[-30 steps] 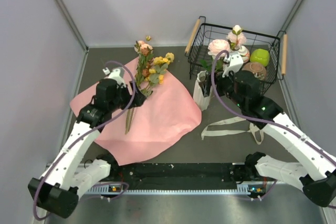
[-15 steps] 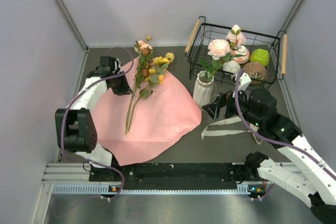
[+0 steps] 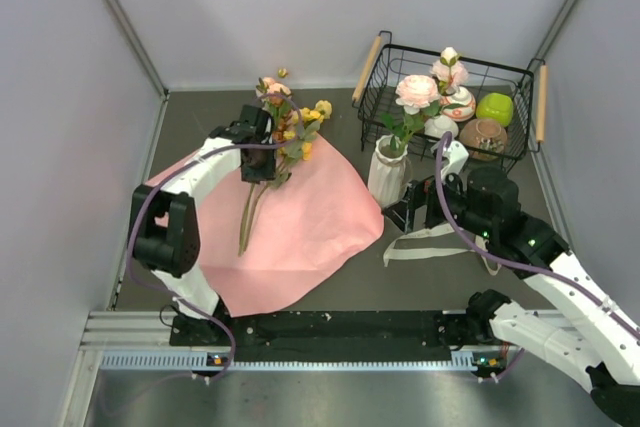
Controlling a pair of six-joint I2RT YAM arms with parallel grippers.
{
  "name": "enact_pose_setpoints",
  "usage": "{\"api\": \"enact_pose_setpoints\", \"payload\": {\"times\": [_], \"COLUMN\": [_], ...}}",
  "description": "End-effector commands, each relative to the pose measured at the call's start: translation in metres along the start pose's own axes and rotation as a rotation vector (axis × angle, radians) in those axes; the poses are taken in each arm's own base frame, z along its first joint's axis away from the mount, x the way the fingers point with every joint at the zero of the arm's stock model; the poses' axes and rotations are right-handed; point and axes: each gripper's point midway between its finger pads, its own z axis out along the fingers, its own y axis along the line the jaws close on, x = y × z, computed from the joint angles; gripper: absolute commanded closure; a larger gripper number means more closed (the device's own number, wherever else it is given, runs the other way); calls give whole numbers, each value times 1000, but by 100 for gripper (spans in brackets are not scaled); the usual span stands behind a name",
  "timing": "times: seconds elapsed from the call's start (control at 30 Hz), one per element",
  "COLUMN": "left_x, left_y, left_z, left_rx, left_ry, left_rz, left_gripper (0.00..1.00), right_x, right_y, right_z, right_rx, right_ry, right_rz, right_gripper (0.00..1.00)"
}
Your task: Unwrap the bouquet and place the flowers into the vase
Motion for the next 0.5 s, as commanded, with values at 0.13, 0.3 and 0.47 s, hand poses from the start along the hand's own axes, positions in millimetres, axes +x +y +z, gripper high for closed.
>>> {"api": "enact_pose_setpoints", "payload": {"times": [0.13, 0.3, 0.47], "left_x": [5, 18, 24], "left_y": [11, 12, 12], "left_z": [24, 40, 51], "left_rx": [-148, -178, -185], "left_ry": [52, 96, 116], "left_rz": [83, 104, 108], "left_gripper": [52, 53, 61], "right_x": [-6, -7, -7], "right_y": [2, 2, 2], "right_z": [-4, -2, -2], "right_rx": [-14, -13, -13], "right_ry": [-26, -23, -23], "right_rz": [-19, -17, -18], "right_gripper": [1, 1, 1]}}
